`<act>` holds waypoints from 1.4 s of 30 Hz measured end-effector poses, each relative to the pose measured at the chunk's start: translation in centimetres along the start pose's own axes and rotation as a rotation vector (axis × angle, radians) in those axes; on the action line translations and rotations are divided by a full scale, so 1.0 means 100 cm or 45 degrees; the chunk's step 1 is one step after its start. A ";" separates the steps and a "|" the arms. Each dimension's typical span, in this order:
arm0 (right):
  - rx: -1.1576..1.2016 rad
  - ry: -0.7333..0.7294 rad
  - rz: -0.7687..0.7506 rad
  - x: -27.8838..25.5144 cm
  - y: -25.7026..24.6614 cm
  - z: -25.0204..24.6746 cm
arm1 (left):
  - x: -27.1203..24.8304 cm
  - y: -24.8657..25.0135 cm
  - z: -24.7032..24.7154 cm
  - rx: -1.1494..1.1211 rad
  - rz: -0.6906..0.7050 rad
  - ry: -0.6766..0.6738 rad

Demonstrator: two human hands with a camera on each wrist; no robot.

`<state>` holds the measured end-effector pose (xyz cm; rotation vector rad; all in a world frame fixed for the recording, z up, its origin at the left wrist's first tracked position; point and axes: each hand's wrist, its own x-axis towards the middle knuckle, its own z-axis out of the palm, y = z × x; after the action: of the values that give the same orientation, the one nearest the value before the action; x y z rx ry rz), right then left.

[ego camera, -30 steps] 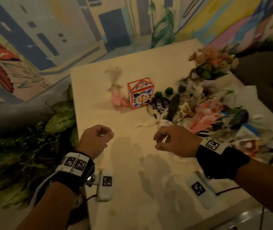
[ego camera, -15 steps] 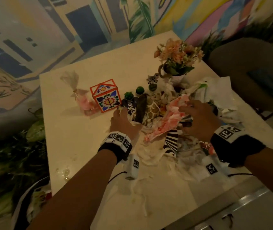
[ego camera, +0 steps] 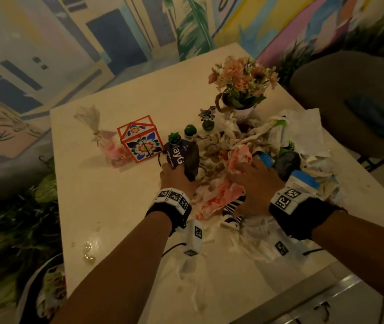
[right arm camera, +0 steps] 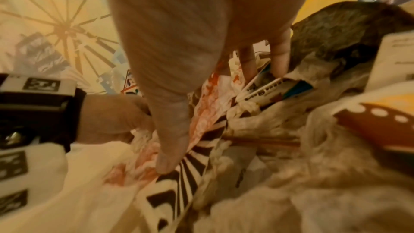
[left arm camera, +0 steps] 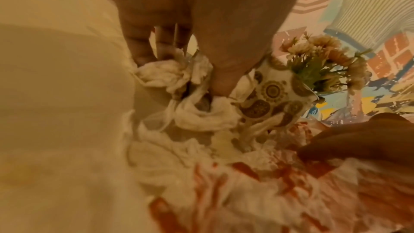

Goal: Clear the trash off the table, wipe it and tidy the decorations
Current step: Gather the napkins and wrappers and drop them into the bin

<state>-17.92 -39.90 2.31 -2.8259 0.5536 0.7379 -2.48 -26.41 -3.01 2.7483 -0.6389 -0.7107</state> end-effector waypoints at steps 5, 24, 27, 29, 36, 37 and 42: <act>-0.187 0.093 -0.109 0.001 -0.016 0.021 | -0.010 -0.013 -0.008 -0.089 0.091 0.089; 0.433 0.003 -0.099 -0.006 -0.007 -0.001 | -0.032 -0.010 0.009 -0.306 0.465 0.059; 0.657 0.101 -0.057 -0.017 0.000 -0.024 | -0.038 -0.010 -0.014 -0.554 0.353 0.142; 0.783 0.193 -0.027 -0.025 0.005 -0.040 | -0.038 -0.012 -0.035 -0.689 0.310 0.159; 1.036 0.370 0.173 -0.024 0.012 -0.070 | -0.055 -0.027 -0.109 -1.534 -0.004 0.210; 1.042 0.379 0.173 -0.023 0.009 -0.074 | -0.056 -0.033 -0.116 -1.655 -0.028 0.200; 1.216 0.376 0.201 -0.015 -0.016 -0.084 | -0.076 -0.060 -0.153 -1.947 -0.055 0.044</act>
<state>-14.88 -40.09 10.44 -1.9941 0.8824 0.0095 1.41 -15.94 11.19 1.3307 0.0676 -0.6900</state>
